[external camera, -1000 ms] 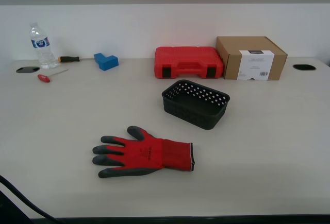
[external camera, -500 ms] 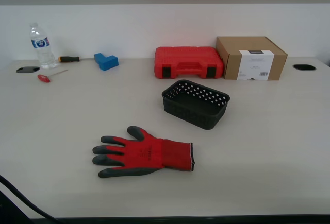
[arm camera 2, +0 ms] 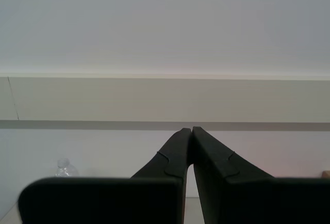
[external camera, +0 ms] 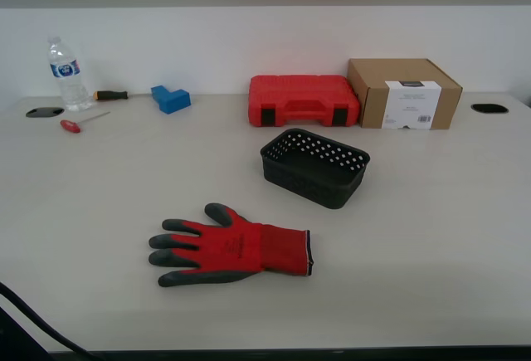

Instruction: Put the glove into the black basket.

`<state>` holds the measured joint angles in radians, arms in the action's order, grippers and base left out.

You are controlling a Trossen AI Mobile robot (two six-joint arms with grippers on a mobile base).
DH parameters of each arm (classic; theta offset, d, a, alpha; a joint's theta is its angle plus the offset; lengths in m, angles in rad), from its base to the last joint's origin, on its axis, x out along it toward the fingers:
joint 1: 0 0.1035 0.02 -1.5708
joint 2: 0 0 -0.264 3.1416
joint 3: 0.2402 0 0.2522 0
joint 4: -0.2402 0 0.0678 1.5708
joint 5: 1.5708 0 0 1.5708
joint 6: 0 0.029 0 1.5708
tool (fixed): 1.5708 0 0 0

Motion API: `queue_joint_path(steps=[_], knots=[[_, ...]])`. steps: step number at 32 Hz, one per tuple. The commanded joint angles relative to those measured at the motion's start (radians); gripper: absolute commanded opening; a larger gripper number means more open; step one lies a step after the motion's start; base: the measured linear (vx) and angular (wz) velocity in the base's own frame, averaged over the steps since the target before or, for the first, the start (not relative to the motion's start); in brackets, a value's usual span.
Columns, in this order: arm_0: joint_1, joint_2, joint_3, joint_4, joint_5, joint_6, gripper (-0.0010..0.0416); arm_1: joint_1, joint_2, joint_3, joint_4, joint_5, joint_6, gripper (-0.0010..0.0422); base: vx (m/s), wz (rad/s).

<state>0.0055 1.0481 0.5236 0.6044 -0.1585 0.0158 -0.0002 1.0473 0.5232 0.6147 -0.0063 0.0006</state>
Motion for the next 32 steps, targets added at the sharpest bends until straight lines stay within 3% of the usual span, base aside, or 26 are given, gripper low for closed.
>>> queue_joint_path(steps=[1, 5, 9, 12, 14, 20, 26, 32], knots=[[0.003, 0.000, 0.001, -0.033, -0.051, 0.003, 0.0001, 0.000, 0.000, 0.000, 0.003, -0.001, 0.000, 0.0000, 0.000, 0.000], [0.003, 0.000, 0.001, -0.083, -0.101, 0.004, 0.0001, 0.000, 0.000, 0.000, 0.003, -0.001, 0.000, 0.0000, 0.000, 0.000], [0.008, 0.000, 0.019, -0.155, -0.201, 0.007, 0.0001, 0.000, 0.000, 0.000, 0.003, -0.001, 0.000, 0.0000, 0.000, 0.000], [0.020, 0.000, 0.056, -0.215, -0.314, 0.006, 0.0001, 0.000, 0.000, 0.000, 0.003, -0.001, 0.000, 0.0000, 0.000, 0.000], [0.029, 0.000, 0.074, -0.237, -0.338, 0.009, 0.0001, 0.000, 0.000, 0.000, 0.003, -0.001, 0.000, 0.0000, 0.000, 0.000], [0.098, 0.002, 0.156, -0.414, -0.348, -0.006, 0.0001, 0.000, 0.000, 0.000, 0.003, -0.001, 0.000, 0.0000, 0.000, 0.000], [0.247, 0.036, 0.252, -0.589, -0.341, -0.001, 0.0001, 0.000, 0.000, 0.000, 0.003, -0.001, 0.000, 0.0000, 0.000, 0.000], [0.380, 0.138, 0.313, -0.645, -0.337, 0.003, 0.0001, 0.000, 0.000, 0.000, 0.003, -0.001, 0.000, 0.0000, 0.000, 0.000]])
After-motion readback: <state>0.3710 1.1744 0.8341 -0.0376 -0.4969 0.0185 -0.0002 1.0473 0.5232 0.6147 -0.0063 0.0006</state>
